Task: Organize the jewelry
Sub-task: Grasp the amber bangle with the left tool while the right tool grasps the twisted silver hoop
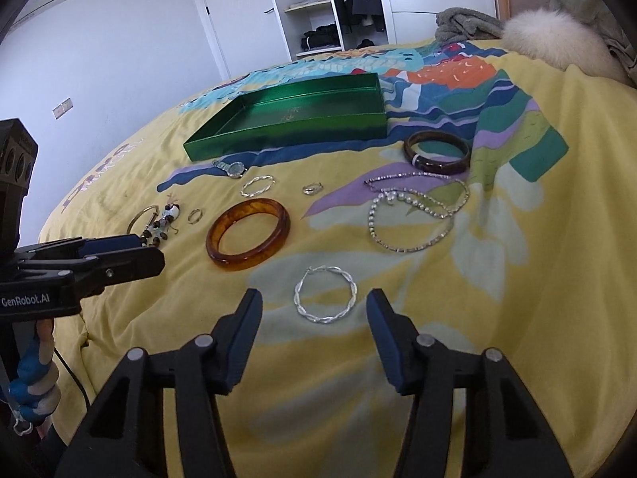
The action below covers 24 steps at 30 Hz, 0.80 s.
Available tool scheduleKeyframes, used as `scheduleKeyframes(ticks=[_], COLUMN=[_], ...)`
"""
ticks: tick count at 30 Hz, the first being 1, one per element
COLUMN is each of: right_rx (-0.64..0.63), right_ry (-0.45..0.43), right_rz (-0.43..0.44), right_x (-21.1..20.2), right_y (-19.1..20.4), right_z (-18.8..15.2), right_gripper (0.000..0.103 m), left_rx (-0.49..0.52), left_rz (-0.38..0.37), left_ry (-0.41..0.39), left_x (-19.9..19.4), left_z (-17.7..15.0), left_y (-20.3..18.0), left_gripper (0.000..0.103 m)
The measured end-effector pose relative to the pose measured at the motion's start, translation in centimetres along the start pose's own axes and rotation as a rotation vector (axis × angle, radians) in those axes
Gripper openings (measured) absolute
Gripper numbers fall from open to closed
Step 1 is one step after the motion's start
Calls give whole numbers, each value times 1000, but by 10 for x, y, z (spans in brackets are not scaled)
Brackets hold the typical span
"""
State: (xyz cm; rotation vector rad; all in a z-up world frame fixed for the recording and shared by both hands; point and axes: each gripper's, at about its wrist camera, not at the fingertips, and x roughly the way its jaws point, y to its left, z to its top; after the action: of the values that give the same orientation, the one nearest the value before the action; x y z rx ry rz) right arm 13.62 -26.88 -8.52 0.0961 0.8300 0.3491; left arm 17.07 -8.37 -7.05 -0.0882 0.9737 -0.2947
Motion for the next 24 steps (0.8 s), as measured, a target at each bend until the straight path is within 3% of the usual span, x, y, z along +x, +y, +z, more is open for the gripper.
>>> scheduleKeyframes(ticks=[14, 17, 19, 24], right_rx=[-51, -70, -70, -67], right_ry=[48, 52, 50, 37], right_rz=[12, -6, -13, -10], right_x=[30, 33, 34, 32], right_y=[-6, -4, -4, -6], right_z=[1, 0, 0, -2], right_gripper=[53, 45, 37, 37], left_rx=[-14, -17, -17, -15], left_rz=[11, 10, 8, 25], left_ry=[101, 111, 112, 113], left_x=[61, 67, 68, 70], left_z=[18, 18, 18, 21], left_y=[5, 5, 4, 3], left_gripper=[45, 41, 35, 17])
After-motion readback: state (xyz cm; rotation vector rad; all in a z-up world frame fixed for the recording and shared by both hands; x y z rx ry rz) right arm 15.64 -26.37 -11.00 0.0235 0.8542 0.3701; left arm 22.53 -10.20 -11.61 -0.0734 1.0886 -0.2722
